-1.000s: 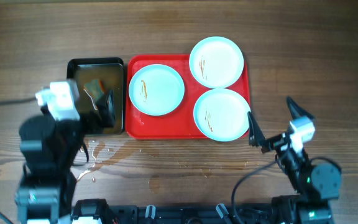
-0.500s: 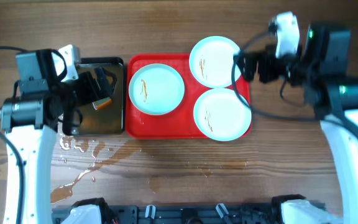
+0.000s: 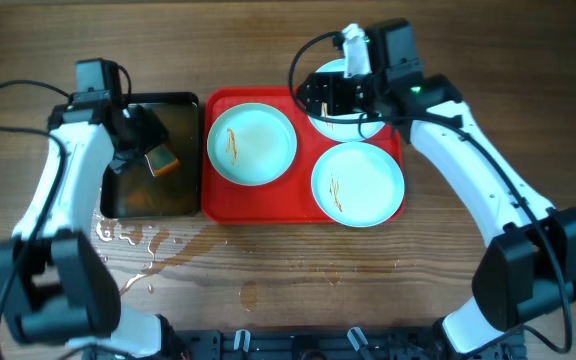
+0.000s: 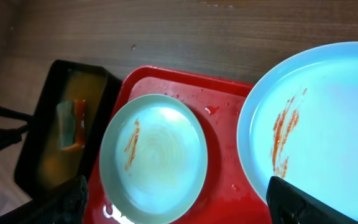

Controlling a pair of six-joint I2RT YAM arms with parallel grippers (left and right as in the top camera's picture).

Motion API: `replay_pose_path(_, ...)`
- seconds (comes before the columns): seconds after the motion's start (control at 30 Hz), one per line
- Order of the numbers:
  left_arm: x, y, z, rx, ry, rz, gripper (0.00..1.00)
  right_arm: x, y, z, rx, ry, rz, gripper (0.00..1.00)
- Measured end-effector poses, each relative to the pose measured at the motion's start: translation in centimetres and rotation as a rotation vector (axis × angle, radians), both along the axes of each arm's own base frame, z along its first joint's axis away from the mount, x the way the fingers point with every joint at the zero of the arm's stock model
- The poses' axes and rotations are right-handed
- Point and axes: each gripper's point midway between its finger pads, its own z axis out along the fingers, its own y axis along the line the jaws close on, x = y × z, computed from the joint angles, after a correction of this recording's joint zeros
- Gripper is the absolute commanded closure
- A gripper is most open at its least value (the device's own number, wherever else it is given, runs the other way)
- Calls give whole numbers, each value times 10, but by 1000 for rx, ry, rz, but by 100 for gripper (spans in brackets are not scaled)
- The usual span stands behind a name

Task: Clean dirty plates on tray and stack at the side
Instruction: 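Grasp the orange-green sponge with left gripper, upper-left plate rim with right, then scrub the held plate with the sponge in the left gripper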

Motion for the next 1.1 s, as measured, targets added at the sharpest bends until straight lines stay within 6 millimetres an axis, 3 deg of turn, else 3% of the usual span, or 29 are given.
replay_pose_path(0.1, 12, 3, -38, 5, 44, 5, 51, 0, 15, -9, -17, 3, -18, 8)
replay_pose_path(0.17, 23, 5, -47, 14, 21, -17, 61, 0, 19, -20, -28, 23, -23, 8)
replay_pose_path(0.23, 31, 6, -54, 31, 5, -61, 62, 1, 19, -30, -35, 48, -38, 8)
replay_pose_path(0.37, 31, 5, -70, 35, 33, -102, 60, 1, 19, -30, -30, 52, -45, 7)
replay_pose_path(0.4, 30, 4, -74, 32, 44, -109, 64, 2, 19, -30, -30, 52, -45, 7)
replay_pose_path(0.47, 28, 3, -82, 26, 61, -121, 96, 1, 19, -30, -31, 52, -45, 7)
replay_pose_path(0.7, 19, 1, -81, 13, 106, -131, 96, 3, 17, -31, -41, 48, -55, 7)
replay_pose_path(0.73, 16, 0, -78, 9, 126, -132, 96, 2, 17, -31, -40, 49, -54, 7)
replay_pose_path(0.8, 20, -1, -50, 4, 114, -150, 96, 1, 18, -32, -39, 56, -51, 7)
replay_pose_path(0.87, 38, -3, 1, 27, -18, -183, 96, -1, 21, -37, -27, 81, -37, 7)
replay_pose_path(0.93, 46, -16, 38, 52, -115, -259, 96, -5, 25, -54, -21, 131, -20, 7)
replay_pose_path(1.03, 47, -57, 44, 42, -138, -405, 96, -10, 30, -79, -13, 208, -9, 11)
replay_pose_path(1.1, 49, -87, 46, 36, -161, -487, 96, -13, 33, -90, -1, 246, 2, 21)
